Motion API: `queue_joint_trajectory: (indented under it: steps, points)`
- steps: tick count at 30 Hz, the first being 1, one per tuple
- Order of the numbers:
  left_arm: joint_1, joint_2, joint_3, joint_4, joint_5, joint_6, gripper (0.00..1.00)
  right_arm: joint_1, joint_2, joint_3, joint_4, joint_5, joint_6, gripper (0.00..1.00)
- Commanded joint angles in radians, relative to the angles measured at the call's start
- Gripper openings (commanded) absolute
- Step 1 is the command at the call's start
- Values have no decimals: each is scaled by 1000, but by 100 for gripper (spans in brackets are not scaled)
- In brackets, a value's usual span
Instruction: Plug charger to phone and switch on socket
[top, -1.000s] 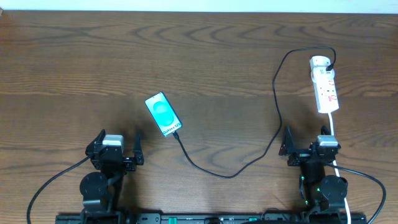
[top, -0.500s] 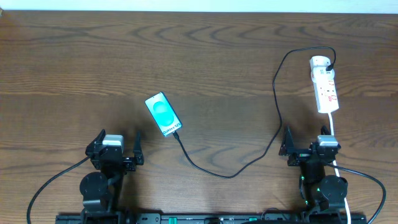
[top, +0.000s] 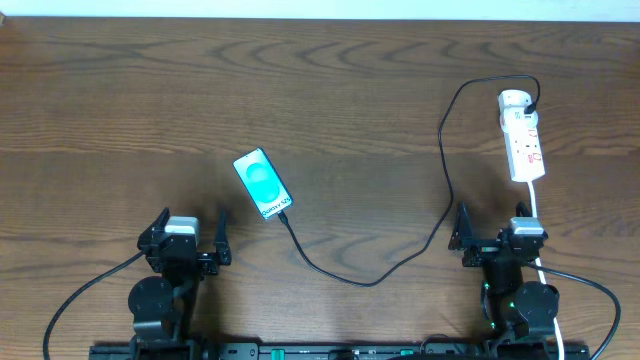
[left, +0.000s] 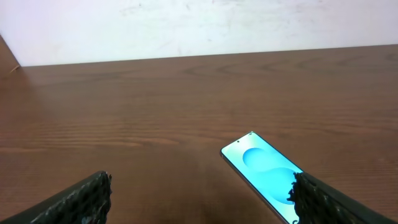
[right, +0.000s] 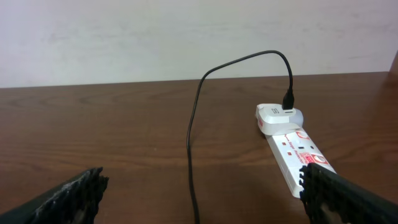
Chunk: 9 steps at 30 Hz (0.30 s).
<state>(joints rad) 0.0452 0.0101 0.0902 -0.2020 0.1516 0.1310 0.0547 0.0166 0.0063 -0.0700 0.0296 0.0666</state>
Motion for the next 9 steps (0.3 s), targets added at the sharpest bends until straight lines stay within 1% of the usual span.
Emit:
queue_joint_trajectory:
  steps: [1,9]
  points:
    - [5,-6,-16,0,6,-8,93,-10,-10,-1,-5,-9,-12,99]
    - [5,-6,-16,-16,6,-8,93,-10,-10,-1,-5,-9,-12,99]
